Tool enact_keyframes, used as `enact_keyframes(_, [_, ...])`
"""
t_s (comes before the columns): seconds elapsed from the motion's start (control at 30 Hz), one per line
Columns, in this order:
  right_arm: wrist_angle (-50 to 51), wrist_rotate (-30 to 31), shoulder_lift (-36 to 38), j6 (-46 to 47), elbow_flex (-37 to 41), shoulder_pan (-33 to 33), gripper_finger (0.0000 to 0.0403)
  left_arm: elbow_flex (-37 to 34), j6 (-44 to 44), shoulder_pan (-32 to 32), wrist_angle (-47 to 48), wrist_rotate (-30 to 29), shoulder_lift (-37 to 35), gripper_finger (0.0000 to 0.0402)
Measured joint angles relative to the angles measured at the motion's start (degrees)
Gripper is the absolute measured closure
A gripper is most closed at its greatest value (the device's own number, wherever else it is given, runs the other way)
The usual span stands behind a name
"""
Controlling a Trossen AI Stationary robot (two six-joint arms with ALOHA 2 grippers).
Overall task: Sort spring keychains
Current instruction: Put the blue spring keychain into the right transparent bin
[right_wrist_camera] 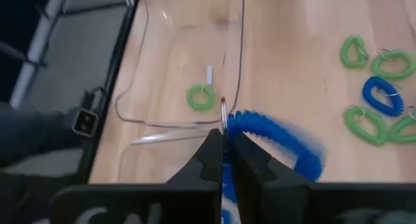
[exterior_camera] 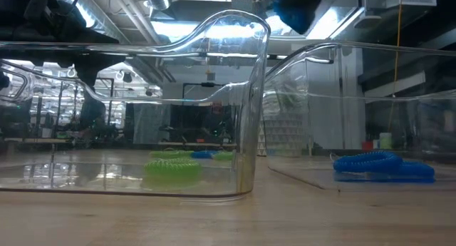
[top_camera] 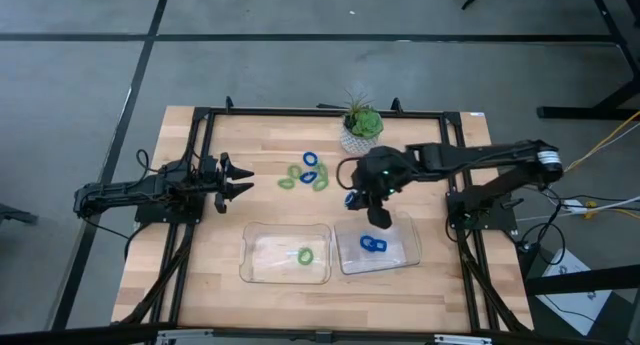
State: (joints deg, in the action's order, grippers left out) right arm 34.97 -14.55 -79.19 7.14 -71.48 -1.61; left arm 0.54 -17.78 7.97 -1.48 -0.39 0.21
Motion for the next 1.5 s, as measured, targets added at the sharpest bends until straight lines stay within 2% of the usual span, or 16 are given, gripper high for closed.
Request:
enact_keyframes(0.23, [-4.66,-0.02,4.78,3.07,7.65,-1.21,0.0387,0.00,-0.01,0.01,-0.02,0.01,-0.02,0.0224])
enact_keyframes(0.63, [-5.14,-1.87,5.24,6.16,15.48,-7.82,0.0386,0.00,0.00,0.01,-0.02,0.01,-0.01,0.0224])
enact_keyframes(0.83, [-5.28,-4.66,5.24,6.56,16.68,-11.56,0.0386,0.00,0.02,0.01,-0.02,0.01,-0.01,0.0224])
enact_keyframes(1.43, [-4.20,-4.98,5.21,8.99,16.68,-15.59,0.0346,0.00,0.00,0.01,0.00,0.01,-0.01,0.0224])
enact_keyframes(1.5, [-3.37,-3.37,5.21,8.96,16.68,-15.58,0.0345,0.00,0.00,0.00,-0.02,0.01,-0.02,0.0224])
